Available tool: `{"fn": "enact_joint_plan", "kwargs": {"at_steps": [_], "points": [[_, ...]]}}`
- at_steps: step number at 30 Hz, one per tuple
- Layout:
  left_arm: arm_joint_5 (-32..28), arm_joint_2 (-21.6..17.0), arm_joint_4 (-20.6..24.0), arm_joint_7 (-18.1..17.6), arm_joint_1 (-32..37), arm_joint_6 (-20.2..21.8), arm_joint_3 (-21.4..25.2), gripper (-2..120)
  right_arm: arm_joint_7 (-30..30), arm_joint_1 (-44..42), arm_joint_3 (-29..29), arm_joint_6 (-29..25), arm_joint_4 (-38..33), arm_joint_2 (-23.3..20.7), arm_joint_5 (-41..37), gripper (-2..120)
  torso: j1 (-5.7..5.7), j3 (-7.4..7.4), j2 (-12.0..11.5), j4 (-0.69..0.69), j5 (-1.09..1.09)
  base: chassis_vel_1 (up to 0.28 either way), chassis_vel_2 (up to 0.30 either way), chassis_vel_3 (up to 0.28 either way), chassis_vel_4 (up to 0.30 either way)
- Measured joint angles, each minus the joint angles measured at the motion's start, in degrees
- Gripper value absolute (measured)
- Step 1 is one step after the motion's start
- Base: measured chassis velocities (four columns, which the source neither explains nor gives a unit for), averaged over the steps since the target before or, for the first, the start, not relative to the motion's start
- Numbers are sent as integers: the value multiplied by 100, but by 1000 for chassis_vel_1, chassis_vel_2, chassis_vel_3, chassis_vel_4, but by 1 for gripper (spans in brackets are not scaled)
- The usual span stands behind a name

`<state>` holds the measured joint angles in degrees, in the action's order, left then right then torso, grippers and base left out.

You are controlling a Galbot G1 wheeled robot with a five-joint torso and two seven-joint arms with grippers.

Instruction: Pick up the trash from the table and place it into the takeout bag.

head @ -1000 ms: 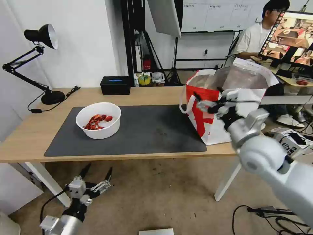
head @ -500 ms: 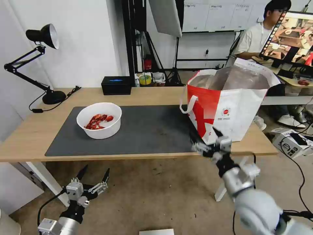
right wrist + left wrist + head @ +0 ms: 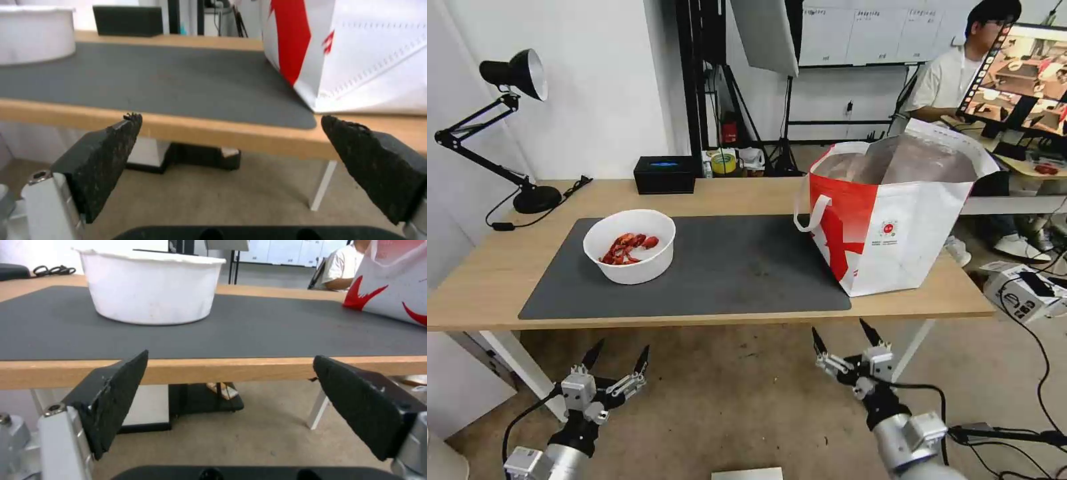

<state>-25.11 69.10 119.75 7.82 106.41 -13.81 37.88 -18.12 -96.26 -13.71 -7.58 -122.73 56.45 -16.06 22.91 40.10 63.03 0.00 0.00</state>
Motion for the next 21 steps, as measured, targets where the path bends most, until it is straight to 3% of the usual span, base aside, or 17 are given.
{"fn": "enact_joint_plan", "kwargs": {"at_steps": [17,21], "points": [[-35,-84,-222,10,-79,-27,-58,100,-12,251,125,18,118,-9,-11,100,0,0,0,1,0,0,0,0,0],[-257,-270,-201,-28,-196,66,-4,100,-15,253,125,23,118,-12,-18,100,0,0,0,1,-1,0,0,0,0]]}}
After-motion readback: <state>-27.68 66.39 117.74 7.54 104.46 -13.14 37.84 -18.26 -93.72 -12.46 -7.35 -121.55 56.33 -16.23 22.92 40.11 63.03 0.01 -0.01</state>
